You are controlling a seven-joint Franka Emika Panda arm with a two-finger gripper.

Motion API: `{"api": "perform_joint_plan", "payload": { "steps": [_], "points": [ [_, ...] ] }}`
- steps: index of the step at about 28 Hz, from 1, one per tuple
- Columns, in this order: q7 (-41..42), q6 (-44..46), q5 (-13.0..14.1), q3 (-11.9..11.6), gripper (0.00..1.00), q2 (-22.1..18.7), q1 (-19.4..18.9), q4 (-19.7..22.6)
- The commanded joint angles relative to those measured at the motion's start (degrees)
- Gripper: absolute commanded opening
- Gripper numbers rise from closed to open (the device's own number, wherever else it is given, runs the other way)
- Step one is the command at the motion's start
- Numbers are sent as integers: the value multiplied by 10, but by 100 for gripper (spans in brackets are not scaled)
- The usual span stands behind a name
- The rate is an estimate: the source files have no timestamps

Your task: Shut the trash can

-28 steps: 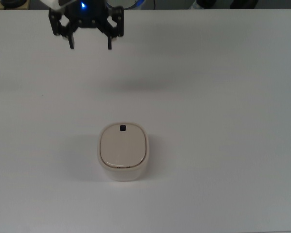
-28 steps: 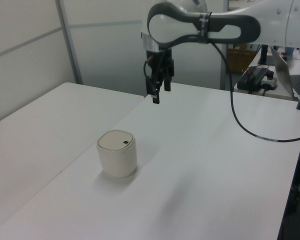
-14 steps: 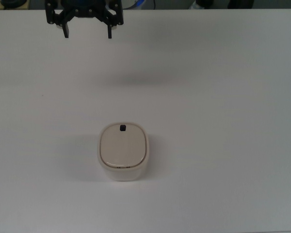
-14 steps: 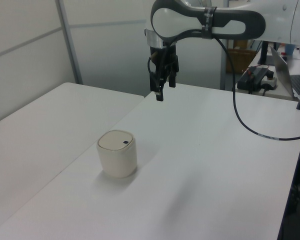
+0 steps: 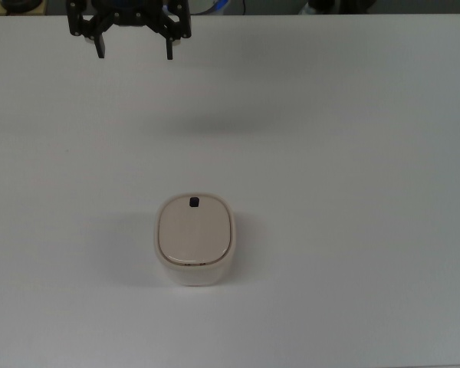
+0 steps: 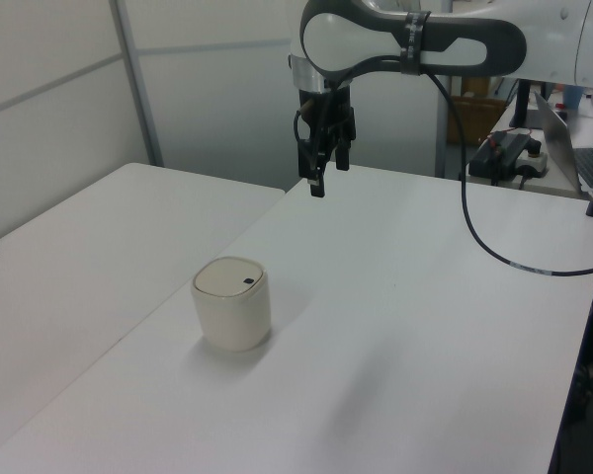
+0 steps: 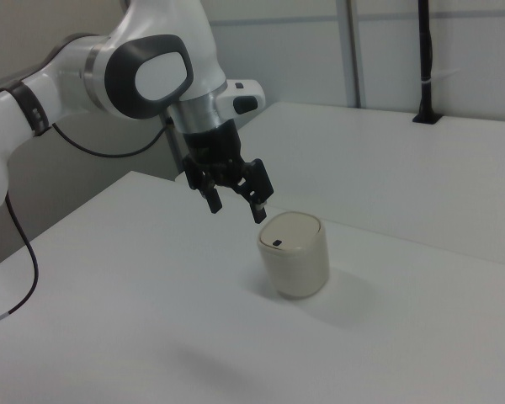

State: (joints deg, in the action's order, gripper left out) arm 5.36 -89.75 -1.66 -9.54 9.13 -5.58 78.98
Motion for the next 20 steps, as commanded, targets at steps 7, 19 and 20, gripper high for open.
{"api": "perform_joint_plan", "payload": {
  "steps": [7,19,20],
  "points": [
    [9,14,4,-7,100,-7,1,2],
    [11,12,6,-11,100,-6,4,2],
    [11,12,6,-11,100,-6,4,2]
  ]
}}
